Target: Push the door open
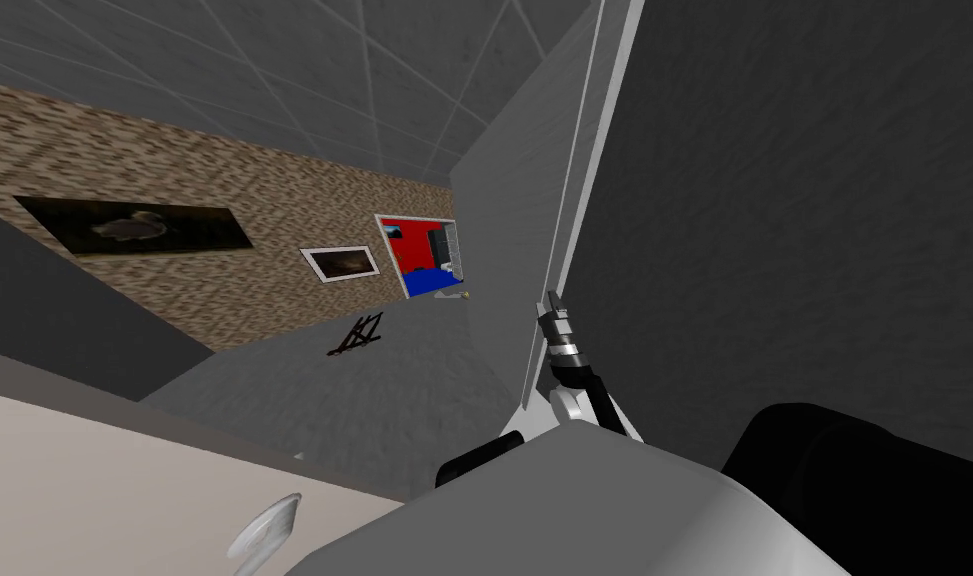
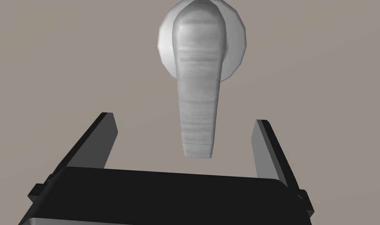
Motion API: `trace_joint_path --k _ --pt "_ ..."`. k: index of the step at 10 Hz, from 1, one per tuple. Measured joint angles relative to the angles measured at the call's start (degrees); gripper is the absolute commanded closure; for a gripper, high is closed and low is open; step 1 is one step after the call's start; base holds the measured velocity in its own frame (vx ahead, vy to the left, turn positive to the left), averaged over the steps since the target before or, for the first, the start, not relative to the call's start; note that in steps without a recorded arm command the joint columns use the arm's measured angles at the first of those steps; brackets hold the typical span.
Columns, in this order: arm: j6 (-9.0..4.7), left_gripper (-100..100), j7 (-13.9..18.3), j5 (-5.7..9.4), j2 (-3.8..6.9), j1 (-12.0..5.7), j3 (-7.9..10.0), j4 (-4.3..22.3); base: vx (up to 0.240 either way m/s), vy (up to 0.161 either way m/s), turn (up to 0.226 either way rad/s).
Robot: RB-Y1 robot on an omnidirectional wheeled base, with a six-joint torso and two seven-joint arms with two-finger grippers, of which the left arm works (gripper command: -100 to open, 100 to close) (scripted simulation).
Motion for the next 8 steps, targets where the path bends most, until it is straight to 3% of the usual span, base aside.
trace_joint_path --k 5,6,8 --pt "-0.04 100 -0.01 0.0 0.11 0.01 0.02 0.0 -0.003 0.021 -0.003" --pt "-0.04 -100 -0.01 0.0 0.11 0.01 0.02 0.0 -0.028 0.095 -0.024" --pt "-0.28 -100 0.01 0.57 1.44 0.41 0.15 0.41 -0.051 0.152 -0.034"
